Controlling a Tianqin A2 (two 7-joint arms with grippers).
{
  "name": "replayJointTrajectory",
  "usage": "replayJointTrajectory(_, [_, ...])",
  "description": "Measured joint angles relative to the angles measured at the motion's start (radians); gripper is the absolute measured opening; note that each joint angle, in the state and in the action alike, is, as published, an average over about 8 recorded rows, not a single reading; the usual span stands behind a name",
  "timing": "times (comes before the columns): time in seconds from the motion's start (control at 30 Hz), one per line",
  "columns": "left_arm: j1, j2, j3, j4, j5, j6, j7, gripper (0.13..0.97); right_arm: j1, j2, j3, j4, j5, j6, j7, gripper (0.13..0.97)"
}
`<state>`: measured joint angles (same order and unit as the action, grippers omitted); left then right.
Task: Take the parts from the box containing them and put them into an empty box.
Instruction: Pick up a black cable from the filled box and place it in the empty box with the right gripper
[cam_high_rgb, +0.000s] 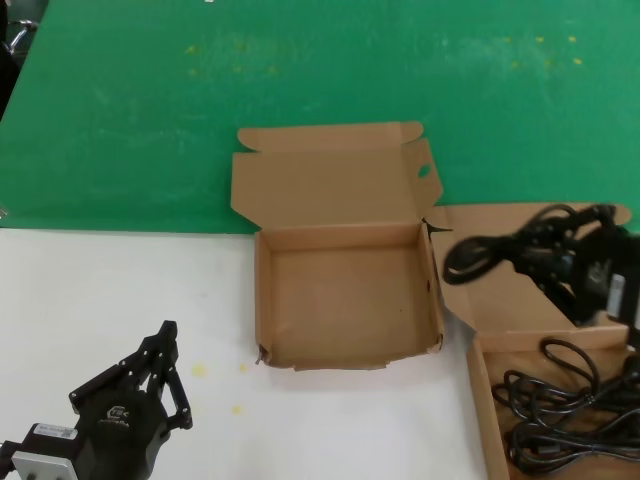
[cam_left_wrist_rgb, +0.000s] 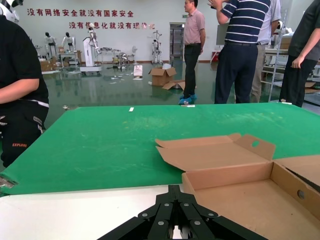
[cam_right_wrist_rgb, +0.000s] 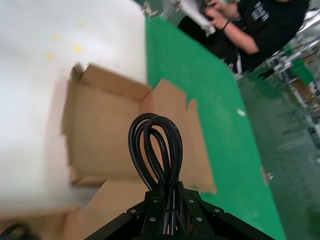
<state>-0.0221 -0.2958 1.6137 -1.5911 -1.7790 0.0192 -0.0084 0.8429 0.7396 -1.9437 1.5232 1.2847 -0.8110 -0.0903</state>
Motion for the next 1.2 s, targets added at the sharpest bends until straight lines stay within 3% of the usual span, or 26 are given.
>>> replayJointTrajectory(0.47, [0.0, 0.0, 0.0, 0.0, 0.0, 0.0, 0.0, 0.133, 0.073, -0.18, -0.068, -0.076, -0.016, 0.044, -0.044, 0.188])
replayJointTrajectory(1.2, [0.0, 0.0, 0.0, 0.0, 0.0, 0.0, 0.0, 0.132, 0.114, -0.394, -0.152, -0.407, 0.07, 0.113, -0.35, 0.188])
